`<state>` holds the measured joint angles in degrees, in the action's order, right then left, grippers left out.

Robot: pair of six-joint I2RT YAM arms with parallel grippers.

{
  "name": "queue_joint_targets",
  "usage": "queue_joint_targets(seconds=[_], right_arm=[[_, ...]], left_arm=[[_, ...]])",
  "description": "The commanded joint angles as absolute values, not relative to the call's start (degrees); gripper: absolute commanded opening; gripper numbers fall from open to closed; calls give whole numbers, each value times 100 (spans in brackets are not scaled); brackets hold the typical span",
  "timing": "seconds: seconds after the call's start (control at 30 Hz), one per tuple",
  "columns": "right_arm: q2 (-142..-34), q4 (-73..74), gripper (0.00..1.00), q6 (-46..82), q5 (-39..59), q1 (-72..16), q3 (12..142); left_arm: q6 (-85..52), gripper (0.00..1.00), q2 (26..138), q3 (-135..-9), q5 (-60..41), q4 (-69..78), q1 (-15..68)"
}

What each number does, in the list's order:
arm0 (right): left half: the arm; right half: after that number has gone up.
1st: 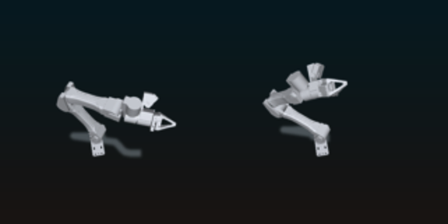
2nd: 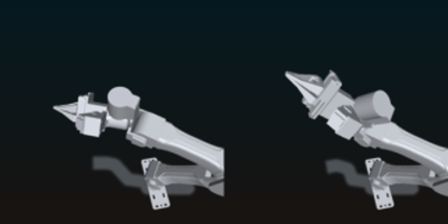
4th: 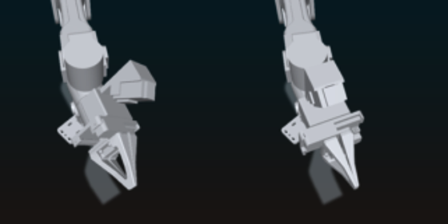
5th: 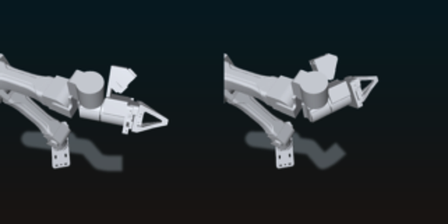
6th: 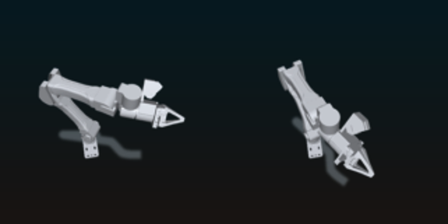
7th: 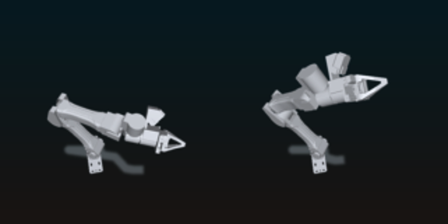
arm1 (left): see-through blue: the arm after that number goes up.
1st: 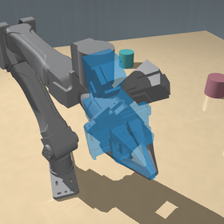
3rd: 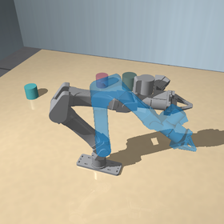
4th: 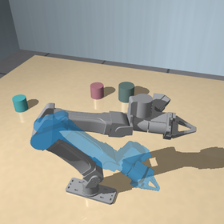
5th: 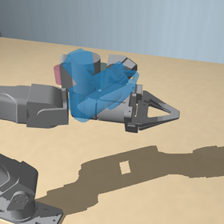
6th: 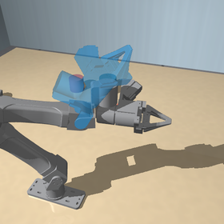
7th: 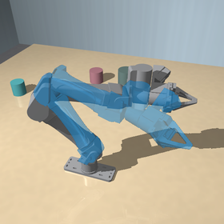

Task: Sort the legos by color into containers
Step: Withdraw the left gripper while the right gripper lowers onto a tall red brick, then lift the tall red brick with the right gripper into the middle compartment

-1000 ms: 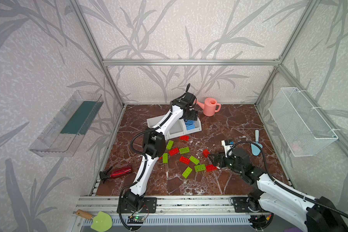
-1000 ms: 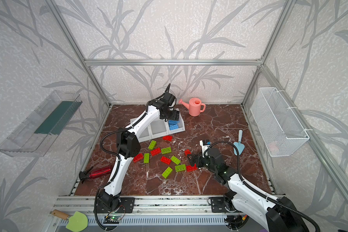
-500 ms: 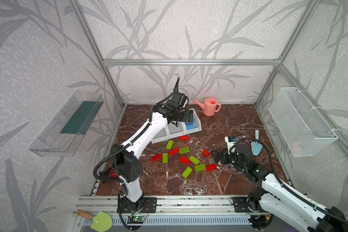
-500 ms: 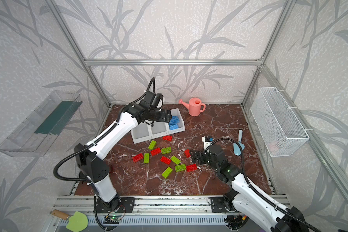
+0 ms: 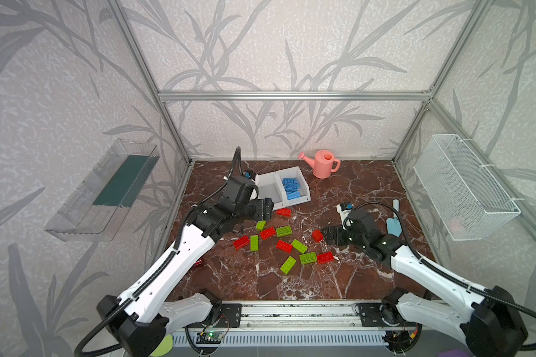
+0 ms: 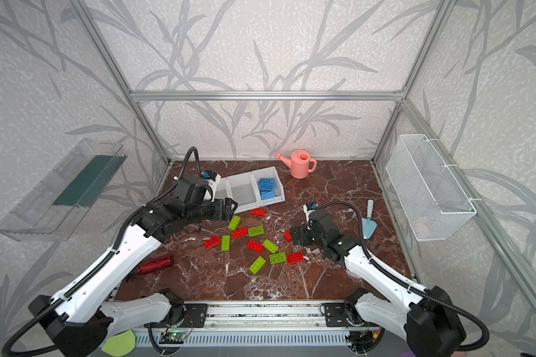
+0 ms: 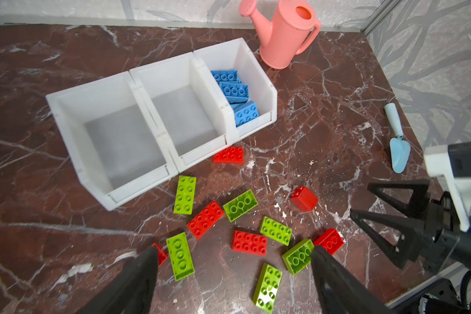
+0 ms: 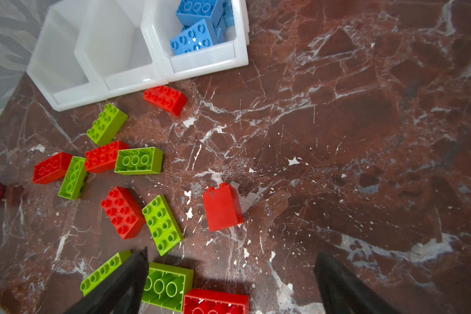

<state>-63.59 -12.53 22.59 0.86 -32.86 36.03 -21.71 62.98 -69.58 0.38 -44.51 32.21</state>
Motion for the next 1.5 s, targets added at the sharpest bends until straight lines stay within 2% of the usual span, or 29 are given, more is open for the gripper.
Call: queue_joint_targets(seconds=[0.0, 0.3, 0.53, 0.73, 0.93, 1.37, 1.47], right_arm=[[-6738, -1424, 96, 2029, -4, -3359, 3903], [-7889, -1501, 97, 1698, 60, -3654, 4457], [-8515, -1669, 96, 1310, 6, -3771, 4770], [-9000, -1897, 91, 1139, -57, -3822, 5085], [-9344, -1941, 80, 1049, -88, -3909, 5251], [-9541, -1959, 46, 1066, -334, -4017, 5326], [-9593, -2000, 43, 1072, -325, -4034, 5395]], left_arm=[[-2016, 88, 5858, -6653, 359, -4637, 3230], [-1865, 88, 4717, -5555, 453, -4406, 3221], [-1813, 88, 4562, -5274, 475, -4377, 3219], [-1767, 88, 4466, -5223, 492, -4372, 3220], [-1715, 88, 4511, -5238, 492, -4385, 3220], [-1731, 88, 4525, -5227, 492, -4395, 3224], [-1738, 88, 4484, -5213, 458, -4376, 3223]])
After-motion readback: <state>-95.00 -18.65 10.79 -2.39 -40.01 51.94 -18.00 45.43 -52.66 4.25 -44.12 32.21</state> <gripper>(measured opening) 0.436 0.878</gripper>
